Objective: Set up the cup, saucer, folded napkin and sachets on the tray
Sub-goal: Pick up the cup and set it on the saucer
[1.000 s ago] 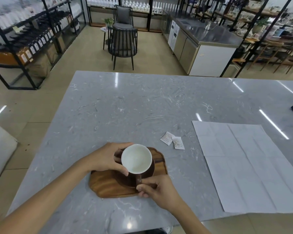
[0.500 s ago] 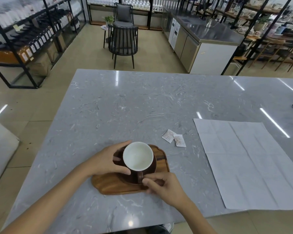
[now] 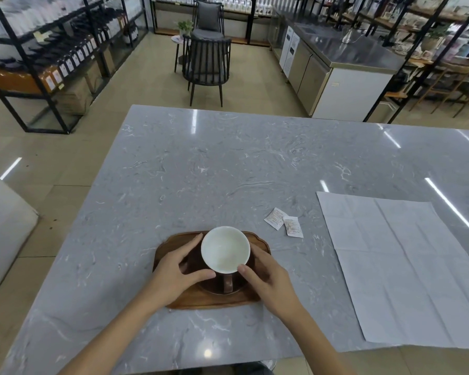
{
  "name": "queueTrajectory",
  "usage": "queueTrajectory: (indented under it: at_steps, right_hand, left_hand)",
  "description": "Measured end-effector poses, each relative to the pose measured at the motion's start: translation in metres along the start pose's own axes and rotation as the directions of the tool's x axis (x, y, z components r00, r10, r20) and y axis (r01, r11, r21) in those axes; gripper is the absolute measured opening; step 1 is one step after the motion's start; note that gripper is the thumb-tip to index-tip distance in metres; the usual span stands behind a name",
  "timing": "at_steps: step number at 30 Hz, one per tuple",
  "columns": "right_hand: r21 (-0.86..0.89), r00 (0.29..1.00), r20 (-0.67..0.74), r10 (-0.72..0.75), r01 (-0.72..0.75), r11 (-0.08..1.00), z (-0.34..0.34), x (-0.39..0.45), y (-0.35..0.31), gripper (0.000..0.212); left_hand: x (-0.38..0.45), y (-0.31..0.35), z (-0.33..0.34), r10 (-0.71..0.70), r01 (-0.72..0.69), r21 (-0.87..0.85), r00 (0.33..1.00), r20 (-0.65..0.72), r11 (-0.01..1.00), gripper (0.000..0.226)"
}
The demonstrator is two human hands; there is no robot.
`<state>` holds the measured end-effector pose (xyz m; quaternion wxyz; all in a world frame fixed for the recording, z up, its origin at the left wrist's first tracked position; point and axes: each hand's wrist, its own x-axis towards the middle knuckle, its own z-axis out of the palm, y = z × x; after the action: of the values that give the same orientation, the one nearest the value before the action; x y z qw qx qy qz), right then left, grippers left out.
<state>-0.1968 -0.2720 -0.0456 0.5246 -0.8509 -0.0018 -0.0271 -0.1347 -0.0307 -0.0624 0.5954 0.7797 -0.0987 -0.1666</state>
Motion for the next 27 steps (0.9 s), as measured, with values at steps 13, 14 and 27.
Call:
queueTrajectory:
  at_steps: [13, 14, 27]
  right_hand:
    - [-0.039, 1.000, 0.011, 0.028, -0.028, 0.999, -0.0030, 0.0030, -0.0002, 0.050]
    - [-0.044, 0.999, 0.006, 0.040, -0.040, 0.998, -0.0032, 0.0029, 0.0013, 0.052]
    - [-0.099, 0.996, 0.033, 0.087, -0.084, 0.992, -0.0031, 0.0047, 0.0059, 0.053]
  left_hand:
    - [0.0039, -0.0020, 0.0038, 0.017, -0.020, 0.029, 0.996, 0.084, 0.999, 0.090]
    - [0.0044, -0.0016, 0.0039, 0.016, -0.019, 0.032, 0.996, 0.090, 0.999, 0.090]
    - [0.0037, -0.0008, 0.0023, -0.011, 0.012, -0.026, 0.999, 0.048, 1.000, 0.085]
